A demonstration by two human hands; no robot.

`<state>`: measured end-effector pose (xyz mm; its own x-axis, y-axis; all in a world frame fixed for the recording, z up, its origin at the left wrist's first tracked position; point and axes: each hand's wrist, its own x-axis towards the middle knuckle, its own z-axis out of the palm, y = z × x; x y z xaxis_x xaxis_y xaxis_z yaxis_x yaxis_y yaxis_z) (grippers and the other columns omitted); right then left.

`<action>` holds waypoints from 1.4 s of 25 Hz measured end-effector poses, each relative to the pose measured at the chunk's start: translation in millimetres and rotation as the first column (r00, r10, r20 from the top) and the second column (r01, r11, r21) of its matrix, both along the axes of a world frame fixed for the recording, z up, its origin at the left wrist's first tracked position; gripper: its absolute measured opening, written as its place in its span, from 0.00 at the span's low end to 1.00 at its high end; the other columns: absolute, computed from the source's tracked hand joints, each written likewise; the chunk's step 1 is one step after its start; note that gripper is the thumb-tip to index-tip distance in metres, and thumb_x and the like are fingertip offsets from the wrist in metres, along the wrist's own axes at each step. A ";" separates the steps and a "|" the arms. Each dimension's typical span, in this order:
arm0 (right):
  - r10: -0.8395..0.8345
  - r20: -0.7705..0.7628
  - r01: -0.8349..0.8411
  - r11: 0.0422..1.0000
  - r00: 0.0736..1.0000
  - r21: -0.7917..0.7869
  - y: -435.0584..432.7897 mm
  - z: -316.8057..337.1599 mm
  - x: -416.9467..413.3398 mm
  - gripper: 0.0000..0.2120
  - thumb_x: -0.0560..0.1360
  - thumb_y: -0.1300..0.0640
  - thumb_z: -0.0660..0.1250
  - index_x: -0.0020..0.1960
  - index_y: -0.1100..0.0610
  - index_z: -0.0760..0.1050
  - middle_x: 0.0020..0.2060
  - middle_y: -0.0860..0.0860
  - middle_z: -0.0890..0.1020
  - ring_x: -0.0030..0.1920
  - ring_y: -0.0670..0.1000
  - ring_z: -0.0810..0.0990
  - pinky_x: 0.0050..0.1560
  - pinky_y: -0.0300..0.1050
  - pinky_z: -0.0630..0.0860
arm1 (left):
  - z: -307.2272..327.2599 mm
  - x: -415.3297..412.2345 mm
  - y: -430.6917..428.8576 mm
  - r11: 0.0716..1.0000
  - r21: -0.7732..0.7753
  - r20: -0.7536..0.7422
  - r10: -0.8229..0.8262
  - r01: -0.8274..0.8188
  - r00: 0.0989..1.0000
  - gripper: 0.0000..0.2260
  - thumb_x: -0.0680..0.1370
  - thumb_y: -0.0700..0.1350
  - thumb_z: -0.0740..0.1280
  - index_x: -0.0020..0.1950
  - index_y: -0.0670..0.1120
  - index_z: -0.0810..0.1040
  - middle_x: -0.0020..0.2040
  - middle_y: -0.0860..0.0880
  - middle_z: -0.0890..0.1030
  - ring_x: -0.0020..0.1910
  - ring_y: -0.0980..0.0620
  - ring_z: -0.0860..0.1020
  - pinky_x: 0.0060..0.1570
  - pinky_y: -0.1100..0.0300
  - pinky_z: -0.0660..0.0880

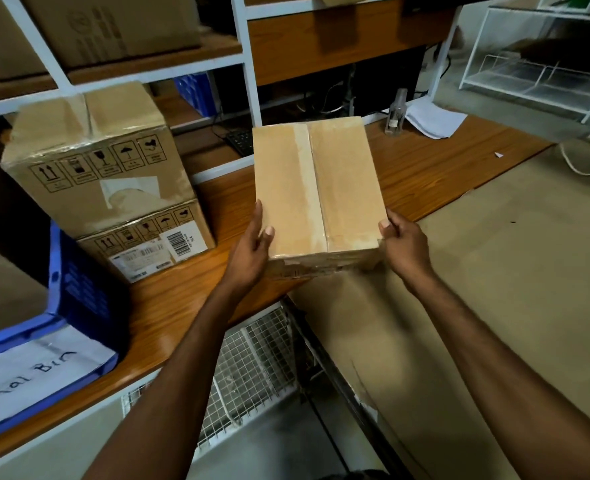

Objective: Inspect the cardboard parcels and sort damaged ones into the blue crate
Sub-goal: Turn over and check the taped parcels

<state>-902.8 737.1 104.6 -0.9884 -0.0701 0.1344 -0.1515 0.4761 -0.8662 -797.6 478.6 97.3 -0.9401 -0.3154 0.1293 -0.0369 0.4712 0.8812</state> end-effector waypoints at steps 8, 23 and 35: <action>0.045 0.072 -0.042 0.998 0.996 -0.043 -1.7 -0.7 -13.3 0.19 0.86 0.50 0.59 0.75 0.54 0.73 0.67 0.52 0.80 0.64 0.52 0.77 0.60 0.43 0.72 | -2.6 -1.6 -1.8 0.986 0.148 -0.048 0.079 -0.071 0.996 0.27 0.87 0.54 0.58 0.85 0.54 0.54 0.82 0.48 0.62 0.77 0.48 0.67 0.70 0.48 0.73; -0.216 -0.119 0.206 0.974 0.969 -0.091 -9.6 119.0 5.4 0.20 0.81 0.40 0.65 0.62 0.55 0.74 0.48 0.46 0.80 0.49 0.52 0.80 0.45 0.45 0.71 | 114.7 -12.0 32.4 0.884 -0.056 -0.273 0.433 -0.463 0.859 0.19 0.77 0.69 0.66 0.57 0.56 0.79 0.48 0.58 0.84 0.48 0.56 0.84 0.52 0.49 0.81; 0.008 0.104 -0.005 1.000 0.995 -0.031 -14.3 129.1 -4.2 0.49 0.63 0.36 0.82 0.72 0.53 0.60 0.63 0.50 0.78 0.60 0.56 0.80 0.60 0.56 0.80 | 136.0 -15.5 46.0 0.890 -0.313 -0.083 0.322 -0.332 0.943 0.42 0.74 0.71 0.69 0.77 0.49 0.56 0.59 0.49 0.79 0.53 0.46 0.80 0.46 0.58 0.69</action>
<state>-907.0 722.8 233.7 -0.9967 -0.0738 0.0327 -0.0624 0.4484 -0.8916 -813.1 524.6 233.3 -0.7855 -0.5416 0.2994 -0.2146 0.6921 0.6891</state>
